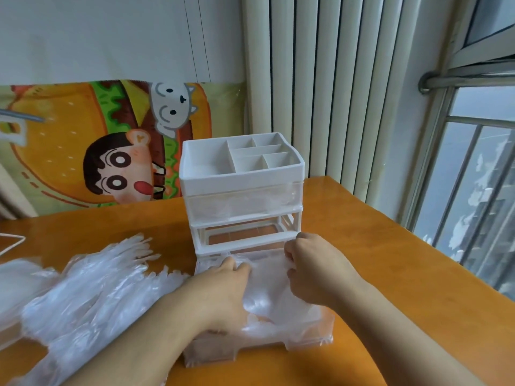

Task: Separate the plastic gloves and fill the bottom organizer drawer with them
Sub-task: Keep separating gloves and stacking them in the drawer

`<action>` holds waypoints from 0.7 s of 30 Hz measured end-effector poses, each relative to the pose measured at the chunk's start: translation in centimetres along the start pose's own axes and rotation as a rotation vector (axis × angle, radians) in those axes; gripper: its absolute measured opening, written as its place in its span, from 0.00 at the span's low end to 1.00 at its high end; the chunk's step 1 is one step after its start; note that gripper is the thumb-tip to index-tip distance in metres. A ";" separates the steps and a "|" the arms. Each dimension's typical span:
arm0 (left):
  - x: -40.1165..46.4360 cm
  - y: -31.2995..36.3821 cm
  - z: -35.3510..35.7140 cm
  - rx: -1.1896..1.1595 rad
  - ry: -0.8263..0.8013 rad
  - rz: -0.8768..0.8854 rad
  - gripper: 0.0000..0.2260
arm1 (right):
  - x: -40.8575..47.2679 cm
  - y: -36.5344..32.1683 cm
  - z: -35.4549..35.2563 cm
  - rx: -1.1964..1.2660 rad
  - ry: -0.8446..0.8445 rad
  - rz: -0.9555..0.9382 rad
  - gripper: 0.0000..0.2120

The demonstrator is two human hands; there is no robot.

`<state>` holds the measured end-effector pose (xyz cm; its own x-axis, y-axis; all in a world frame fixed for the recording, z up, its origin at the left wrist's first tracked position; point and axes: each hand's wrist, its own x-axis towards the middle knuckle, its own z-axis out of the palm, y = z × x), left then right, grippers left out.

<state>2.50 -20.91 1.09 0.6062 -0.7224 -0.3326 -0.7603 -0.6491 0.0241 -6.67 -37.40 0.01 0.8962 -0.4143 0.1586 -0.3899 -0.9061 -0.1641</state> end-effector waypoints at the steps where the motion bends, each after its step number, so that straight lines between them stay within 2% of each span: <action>1: 0.2 -0.1 0.1 0.020 0.010 0.017 0.36 | 0.0 -0.2 0.0 -0.020 -0.012 0.012 0.12; 2: 0.4 -0.1 0.3 0.036 0.019 0.036 0.36 | 0.0 -0.4 -0.2 -0.039 -0.013 0.013 0.12; 5: 0.5 0.1 0.3 0.062 0.007 0.053 0.32 | -0.5 -1.6 -1.1 -0.050 0.095 -0.116 0.25; 7: 0.6 0.3 0.3 0.071 -0.009 0.059 0.30 | -1.1 -2.9 -1.9 0.079 0.109 -0.210 0.21; 8: 0.7 0.3 0.3 0.059 -0.016 0.058 0.29 | -1.5 -3.5 -2.1 0.156 0.049 -0.223 0.17; 10: 1.0 0.0 0.4 0.034 -0.016 0.074 0.27 | -2.1 -4.3 -1.8 0.192 -0.195 -0.190 0.14; 12: 1.1 -0.3 0.8 0.000 0.005 0.084 0.29 | -2.1 -4.2 -1.4 0.119 -0.431 -0.141 0.17; 13: 1.2 -0.4 0.9 -0.029 0.018 0.071 0.33 | -1.9 -4.0 -1.4 0.091 -0.495 -0.126 0.20; 17: 1.1 -0.5 0.3 -0.128 -0.067 -0.030 0.44 | -1.0 -3.0 -1.6 0.030 -0.541 -0.116 0.35; 21: 0.9 -1.2 -1.8 -0.068 -0.196 -0.069 0.45 | -0.2 -3.5 -1.6 -0.037 -0.568 -0.085 0.47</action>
<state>4.40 -21.21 2.48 0.5942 -0.6202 -0.5122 -0.6974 -0.7144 0.0560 -5.84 -34.23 2.13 0.8941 -0.2382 -0.3793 -0.3091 -0.9410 -0.1375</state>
